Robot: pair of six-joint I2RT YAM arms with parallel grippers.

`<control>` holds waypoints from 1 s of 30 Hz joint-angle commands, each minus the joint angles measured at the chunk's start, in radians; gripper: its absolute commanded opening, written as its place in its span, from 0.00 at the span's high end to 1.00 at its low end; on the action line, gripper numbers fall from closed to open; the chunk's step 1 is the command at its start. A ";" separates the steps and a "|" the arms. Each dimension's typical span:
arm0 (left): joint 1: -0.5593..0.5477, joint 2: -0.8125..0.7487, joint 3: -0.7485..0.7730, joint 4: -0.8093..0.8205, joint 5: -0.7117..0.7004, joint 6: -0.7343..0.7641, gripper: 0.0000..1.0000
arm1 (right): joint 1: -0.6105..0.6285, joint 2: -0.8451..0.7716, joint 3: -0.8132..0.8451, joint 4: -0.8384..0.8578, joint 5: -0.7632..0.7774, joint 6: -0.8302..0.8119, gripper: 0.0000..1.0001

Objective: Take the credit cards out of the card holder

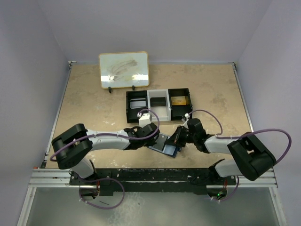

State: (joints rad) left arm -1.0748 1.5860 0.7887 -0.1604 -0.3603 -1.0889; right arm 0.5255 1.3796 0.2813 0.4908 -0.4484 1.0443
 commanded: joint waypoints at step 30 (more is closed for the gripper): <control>-0.015 0.022 0.172 -0.065 0.074 0.164 0.72 | -0.047 -0.041 0.045 -0.255 0.088 -0.170 1.00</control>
State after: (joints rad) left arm -1.0832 1.5623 0.8642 -0.2638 -0.3374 -1.0019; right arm 0.4862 1.3178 0.3149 0.2993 -0.4297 0.9245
